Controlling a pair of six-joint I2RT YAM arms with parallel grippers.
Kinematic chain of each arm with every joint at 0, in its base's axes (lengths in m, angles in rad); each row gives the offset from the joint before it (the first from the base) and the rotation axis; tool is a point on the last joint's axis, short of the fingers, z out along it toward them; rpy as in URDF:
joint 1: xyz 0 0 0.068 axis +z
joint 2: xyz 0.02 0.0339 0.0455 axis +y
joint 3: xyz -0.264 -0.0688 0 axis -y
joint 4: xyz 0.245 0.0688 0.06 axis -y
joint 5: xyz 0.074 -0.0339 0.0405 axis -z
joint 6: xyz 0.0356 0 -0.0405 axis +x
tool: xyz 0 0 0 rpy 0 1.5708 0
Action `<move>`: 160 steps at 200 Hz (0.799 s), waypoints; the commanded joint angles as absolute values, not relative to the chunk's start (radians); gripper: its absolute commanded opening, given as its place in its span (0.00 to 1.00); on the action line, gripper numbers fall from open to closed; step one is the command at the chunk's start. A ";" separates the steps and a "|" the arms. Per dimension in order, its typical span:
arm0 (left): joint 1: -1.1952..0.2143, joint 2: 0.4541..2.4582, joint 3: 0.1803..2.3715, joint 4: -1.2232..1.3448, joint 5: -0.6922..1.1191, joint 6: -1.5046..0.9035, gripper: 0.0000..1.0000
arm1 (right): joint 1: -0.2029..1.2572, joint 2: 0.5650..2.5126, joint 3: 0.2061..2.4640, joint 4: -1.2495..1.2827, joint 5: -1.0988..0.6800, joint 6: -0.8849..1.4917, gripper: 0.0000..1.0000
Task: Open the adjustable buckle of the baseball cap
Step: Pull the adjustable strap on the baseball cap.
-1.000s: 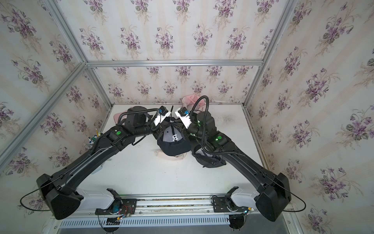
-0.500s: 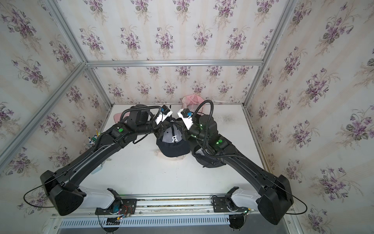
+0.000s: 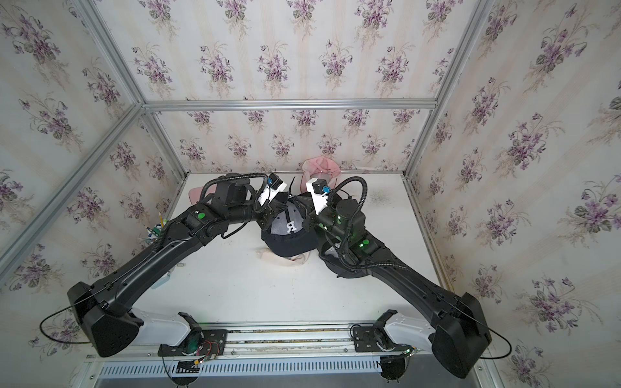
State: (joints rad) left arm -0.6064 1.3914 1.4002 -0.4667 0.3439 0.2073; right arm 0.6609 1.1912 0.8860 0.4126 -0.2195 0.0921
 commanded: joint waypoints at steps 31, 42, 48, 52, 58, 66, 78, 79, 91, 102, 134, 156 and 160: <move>-0.606 1.391 1.387 -0.479 0.353 0.178 0.00 | 0.661 1.177 0.872 0.543 -0.112 0.155 0.00; -0.606 1.387 1.377 -0.478 0.353 0.177 0.00 | 0.661 1.172 0.862 0.558 -0.098 0.159 0.00; -0.606 1.384 1.371 -0.475 0.353 0.178 0.00 | 0.661 1.169 0.858 0.564 -0.091 0.163 0.00; -0.606 1.383 1.367 -0.474 0.353 0.177 0.00 | 0.661 1.166 0.855 0.569 -0.086 0.165 0.00; -0.606 1.379 1.360 -0.472 0.353 0.176 0.00 | 0.660 1.163 0.852 0.574 -0.077 0.171 0.00; -0.607 1.378 1.354 -0.471 0.353 0.176 0.00 | 0.660 1.160 0.848 0.578 -0.066 0.175 0.00; -0.607 1.374 1.346 -0.471 0.353 0.176 0.00 | 0.660 1.154 0.844 0.584 -0.055 0.175 0.00; -0.607 1.374 1.345 -0.471 0.353 0.176 0.00 | 0.661 1.154 0.844 0.584 -0.053 0.175 0.00; -0.606 1.372 1.337 -0.469 0.350 0.177 0.00 | 0.660 1.151 0.844 0.585 -0.046 0.172 0.00; -0.606 1.370 1.330 -0.466 0.347 0.178 0.00 | 0.660 1.147 0.845 0.587 -0.039 0.170 0.00; -0.606 1.360 1.306 -0.448 0.317 0.179 0.01 | 0.658 1.141 0.851 0.571 -0.025 0.167 0.00; -0.606 1.351 1.290 -0.395 0.281 0.159 0.10 | 0.657 1.140 0.864 0.549 -0.022 0.166 0.00; -0.607 1.350 1.288 -0.375 0.274 0.154 0.13 | 0.657 1.141 0.867 0.543 -0.021 0.166 0.00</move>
State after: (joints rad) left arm -0.6067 1.3594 1.2984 -0.4568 0.3233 0.1810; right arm 0.6579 1.1465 0.8486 0.5171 -0.0418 0.1600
